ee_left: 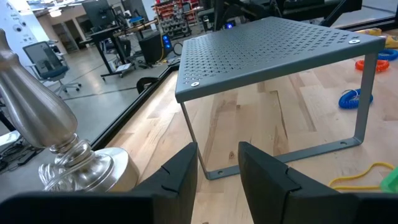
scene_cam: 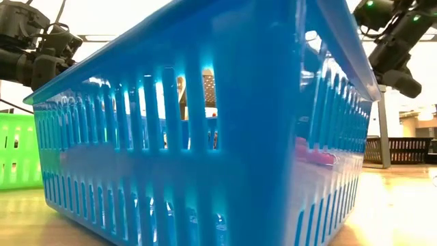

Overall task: Pick & Place Office Desk Supplies
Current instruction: Put the yellow rubber band into the black basket

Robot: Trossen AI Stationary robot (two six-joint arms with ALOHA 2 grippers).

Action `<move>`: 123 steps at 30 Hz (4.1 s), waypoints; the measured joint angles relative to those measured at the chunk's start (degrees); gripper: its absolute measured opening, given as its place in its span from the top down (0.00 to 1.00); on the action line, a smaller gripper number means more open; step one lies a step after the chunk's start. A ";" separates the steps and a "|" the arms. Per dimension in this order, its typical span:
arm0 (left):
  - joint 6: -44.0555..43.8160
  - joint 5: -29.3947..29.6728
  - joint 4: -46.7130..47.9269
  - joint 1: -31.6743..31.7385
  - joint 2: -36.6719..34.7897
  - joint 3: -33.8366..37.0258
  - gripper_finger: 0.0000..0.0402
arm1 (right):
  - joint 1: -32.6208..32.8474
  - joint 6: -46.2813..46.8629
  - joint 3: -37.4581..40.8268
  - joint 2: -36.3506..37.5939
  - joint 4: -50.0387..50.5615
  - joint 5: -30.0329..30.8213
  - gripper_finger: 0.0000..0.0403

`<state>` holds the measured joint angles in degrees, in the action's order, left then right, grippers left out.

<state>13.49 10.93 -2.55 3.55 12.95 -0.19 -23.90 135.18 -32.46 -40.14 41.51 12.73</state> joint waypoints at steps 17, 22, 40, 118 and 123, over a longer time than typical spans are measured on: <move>0.01 0.00 0.02 0.01 0.01 0.01 0.71 | 0.00 -49.09 0.02 16.28 -9.52 8.52 0.98; -0.01 0.01 0.01 0.01 0.02 0.01 0.71 | 0.00 -66.67 0.02 20.32 -9.52 8.48 0.98; -0.01 0.01 0.00 0.02 0.01 0.01 0.71 | -0.02 -92.82 -0.01 22.77 -4.12 8.35 0.98; -0.01 -0.01 0.01 0.00 0.01 0.02 0.71 | -0.02 -57.51 2.27 -26.71 11.97 10.62 0.98; 0.01 -0.01 0.01 0.01 0.01 0.00 0.71 | -0.02 -57.55 2.27 -26.79 11.59 10.64 0.98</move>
<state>13.49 10.92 -2.53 3.56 12.96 -0.19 -23.92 77.62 -30.20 -66.93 53.09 23.38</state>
